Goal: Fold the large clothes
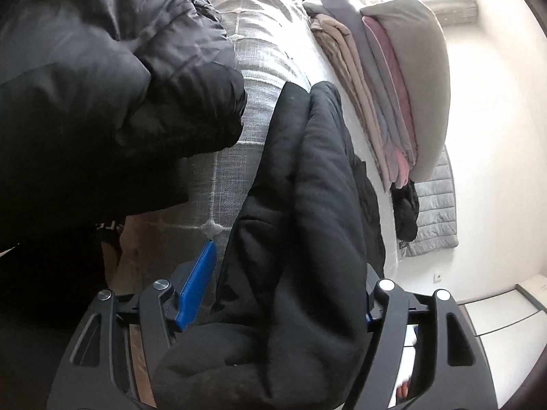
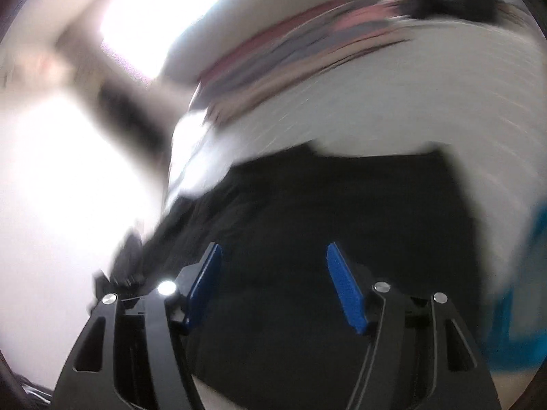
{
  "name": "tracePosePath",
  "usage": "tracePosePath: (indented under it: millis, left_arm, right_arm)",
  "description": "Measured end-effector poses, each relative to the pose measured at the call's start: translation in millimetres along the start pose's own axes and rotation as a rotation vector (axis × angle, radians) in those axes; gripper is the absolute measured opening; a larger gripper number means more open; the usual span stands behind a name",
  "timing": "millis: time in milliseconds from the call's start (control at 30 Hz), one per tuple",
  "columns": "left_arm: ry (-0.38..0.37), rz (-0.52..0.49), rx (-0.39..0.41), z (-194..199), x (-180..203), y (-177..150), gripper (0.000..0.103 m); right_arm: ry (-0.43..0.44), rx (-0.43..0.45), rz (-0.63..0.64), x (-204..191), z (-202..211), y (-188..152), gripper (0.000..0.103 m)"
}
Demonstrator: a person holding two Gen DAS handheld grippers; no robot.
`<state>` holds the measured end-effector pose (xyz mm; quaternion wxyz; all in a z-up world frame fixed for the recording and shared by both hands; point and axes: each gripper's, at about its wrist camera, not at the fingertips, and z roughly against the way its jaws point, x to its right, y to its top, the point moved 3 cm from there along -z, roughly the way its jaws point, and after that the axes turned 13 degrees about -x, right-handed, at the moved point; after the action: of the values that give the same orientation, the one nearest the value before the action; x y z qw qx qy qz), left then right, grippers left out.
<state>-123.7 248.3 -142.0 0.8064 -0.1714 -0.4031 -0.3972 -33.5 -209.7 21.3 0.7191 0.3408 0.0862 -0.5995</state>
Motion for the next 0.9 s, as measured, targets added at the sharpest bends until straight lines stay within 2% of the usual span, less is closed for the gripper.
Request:
tracePosePath:
  millis: [33, 100, 200, 233, 267, 300, 333, 367, 433, 500, 567, 600, 700, 833, 867, 900]
  left_arm:
    - [-0.008, 0.010, 0.001, -1, -1, 1, 0.066]
    - [-0.017, 0.003, 0.007, -2, -1, 3, 0.066]
    - [-0.005, -0.028, 0.020, 2, -2, 4, 0.066]
    - [-0.006, -0.031, 0.023, 3, -4, 5, 0.066]
    - [-0.006, -0.032, 0.024, 4, -4, 5, 0.066]
    - [-0.006, -0.035, 0.027, 5, -5, 6, 0.066]
    - [-0.007, -0.042, 0.030, 4, -5, 7, 0.066]
    - [-0.005, -0.050, 0.036, 5, -4, 7, 0.066]
    - [0.000, -0.055, 0.043, 6, -4, 7, 0.066]
    - [0.008, -0.038, 0.035, 4, -7, 7, 0.069]
    - [0.032, 0.004, 0.022, 2, -14, 7, 0.080]
    - [0.029, 0.023, 0.018, 0, -16, 8, 0.082]
    - [0.021, 0.035, 0.015, -4, -17, 11, 0.082]
    - [0.036, 0.031, 0.031, -6, -14, 12, 0.081]
    - [0.032, 0.027, 0.037, -5, -13, 11, 0.077]
    - [0.026, 0.018, 0.040, -4, -11, 9, 0.066]
  right_arm:
    - [-0.020, -0.026, 0.034, -16, -23, 6, 0.063]
    - [-0.017, -0.079, 0.074, -37, -78, 42, 0.063]
    - [-0.031, -0.124, 0.093, -55, -141, 87, 0.063]
    - [-0.038, -0.132, 0.095, -58, -154, 89, 0.063]
    - [-0.059, -0.150, 0.097, -62, -171, 94, 0.063]
    - [-0.097, -0.179, 0.100, -50, -188, 101, 0.063]
    - [-0.163, -0.244, 0.100, -47, -217, 105, 0.064]
    - [-0.187, -0.295, 0.097, -47, -237, 109, 0.066]
    - [-0.174, -0.289, 0.080, -51, -232, 118, 0.066]
    - [-0.108, -0.260, 0.053, -57, -211, 118, 0.066]
    - [-0.122, -0.202, 0.130, -75, -172, 102, 0.066]
    - [-0.158, -0.187, 0.186, -84, -152, 86, 0.066]
    - [-0.261, -0.194, 0.251, -85, -124, 44, 0.066]
    - [-0.318, -0.221, 0.257, -79, -105, -16, 0.066]
    - [-0.333, -0.219, 0.265, -76, -106, -20, 0.066]
    - [-0.343, -0.218, 0.271, -76, -107, -26, 0.066]
